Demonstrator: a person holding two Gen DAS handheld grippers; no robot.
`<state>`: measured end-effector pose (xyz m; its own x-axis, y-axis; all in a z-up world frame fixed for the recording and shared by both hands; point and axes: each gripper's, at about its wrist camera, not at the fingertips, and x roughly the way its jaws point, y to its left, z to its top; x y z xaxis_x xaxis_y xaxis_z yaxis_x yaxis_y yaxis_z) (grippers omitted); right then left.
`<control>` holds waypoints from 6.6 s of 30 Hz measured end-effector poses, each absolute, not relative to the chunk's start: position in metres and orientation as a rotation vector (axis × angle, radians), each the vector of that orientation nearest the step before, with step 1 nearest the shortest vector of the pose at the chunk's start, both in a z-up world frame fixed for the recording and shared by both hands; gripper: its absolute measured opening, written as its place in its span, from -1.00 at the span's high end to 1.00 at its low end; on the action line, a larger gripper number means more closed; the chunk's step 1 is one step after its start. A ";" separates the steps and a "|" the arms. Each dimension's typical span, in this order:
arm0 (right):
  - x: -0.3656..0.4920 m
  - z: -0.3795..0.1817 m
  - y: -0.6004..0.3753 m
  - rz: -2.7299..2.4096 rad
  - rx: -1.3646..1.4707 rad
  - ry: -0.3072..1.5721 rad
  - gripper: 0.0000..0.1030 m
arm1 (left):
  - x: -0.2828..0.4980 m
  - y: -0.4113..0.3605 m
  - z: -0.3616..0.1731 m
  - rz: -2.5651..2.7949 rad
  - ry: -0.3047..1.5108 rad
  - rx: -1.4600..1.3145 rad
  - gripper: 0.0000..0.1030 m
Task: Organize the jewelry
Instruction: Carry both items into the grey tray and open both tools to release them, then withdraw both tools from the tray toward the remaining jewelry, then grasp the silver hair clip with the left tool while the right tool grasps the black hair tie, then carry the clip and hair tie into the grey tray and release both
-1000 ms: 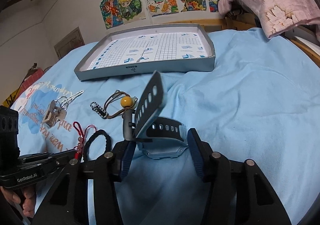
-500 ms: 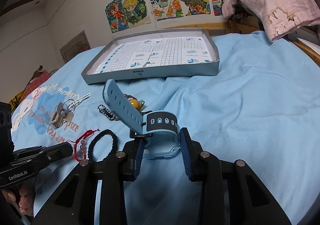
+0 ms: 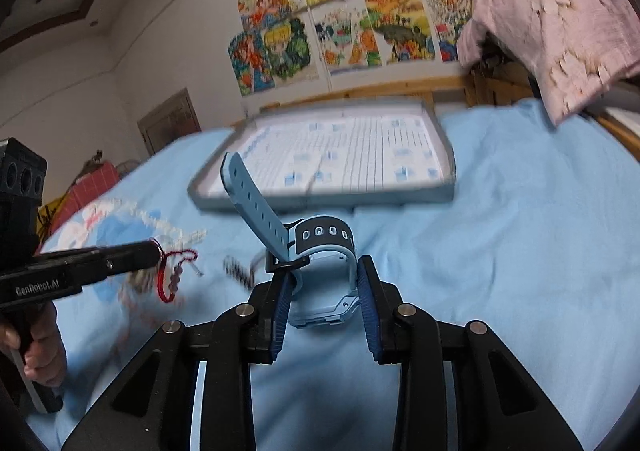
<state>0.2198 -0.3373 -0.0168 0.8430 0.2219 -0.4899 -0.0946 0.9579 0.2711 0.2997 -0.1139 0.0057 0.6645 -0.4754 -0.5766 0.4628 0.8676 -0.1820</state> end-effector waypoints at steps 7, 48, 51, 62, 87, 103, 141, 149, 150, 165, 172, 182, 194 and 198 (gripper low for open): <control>0.291 0.010 -0.335 0.165 0.311 0.424 0.44 | 0.366 -0.116 0.014 -0.470 0.608 -0.070 0.97; 0.269 0.034 -0.346 0.039 0.279 0.296 -0.90 | 0.303 -0.064 0.036 -0.152 0.336 -0.157 -1.00; 0.242 0.049 -0.336 0.020 0.239 0.254 -0.97 | 0.277 -0.056 0.048 -0.160 0.304 -0.154 -1.00; 0.143 0.082 -0.288 0.028 0.131 0.151 -0.97 | 0.186 -0.021 0.045 -0.146 0.295 -0.089 -1.00; 0.124 0.018 -0.262 0.056 0.122 0.446 -0.97 | 0.199 0.018 -0.032 -0.184 0.572 0.071 -1.00; 0.206 -0.020 -0.244 0.176 0.024 0.586 -0.37 | 0.283 0.001 -0.059 -0.222 0.639 0.049 -0.83; 0.214 -0.056 -0.238 0.239 0.137 0.815 0.23 | 0.255 -0.025 -0.075 -0.510 0.567 0.119 0.22; 0.208 -0.060 -0.243 0.239 0.192 0.845 0.70 | 0.246 -0.033 -0.074 -0.537 0.533 0.157 0.22; 0.208 -0.061 -0.243 0.241 0.197 0.845 0.75 | 0.245 -0.033 -0.074 -0.537 0.529 0.159 0.22; 0.205 -0.032 -0.246 0.249 0.195 0.657 0.82 | 0.248 -0.022 -0.044 -0.472 0.441 0.068 0.22; 0.264 -0.003 -0.257 0.281 0.223 0.566 0.82 | 0.318 -0.027 -0.015 -0.377 0.438 -0.023 0.22; 0.331 -0.014 -0.273 0.264 0.285 0.497 0.82 | 0.402 -0.047 -0.029 -0.322 0.481 -0.073 0.22; 0.371 -0.041 -0.286 0.236 0.371 0.458 0.82 | 0.414 -0.055 -0.049 -0.291 0.525 -0.069 0.22; 0.377 -0.054 -0.288 0.223 0.397 0.480 0.79 | 0.413 -0.055 -0.051 -0.296 0.515 -0.070 0.20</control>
<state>0.3768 -0.2881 -0.0538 0.8651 0.2992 -0.4025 -0.1156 0.8999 0.4205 0.4129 -0.0549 -0.0511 0.8287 -0.2965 -0.4748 0.2615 0.9550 -0.1400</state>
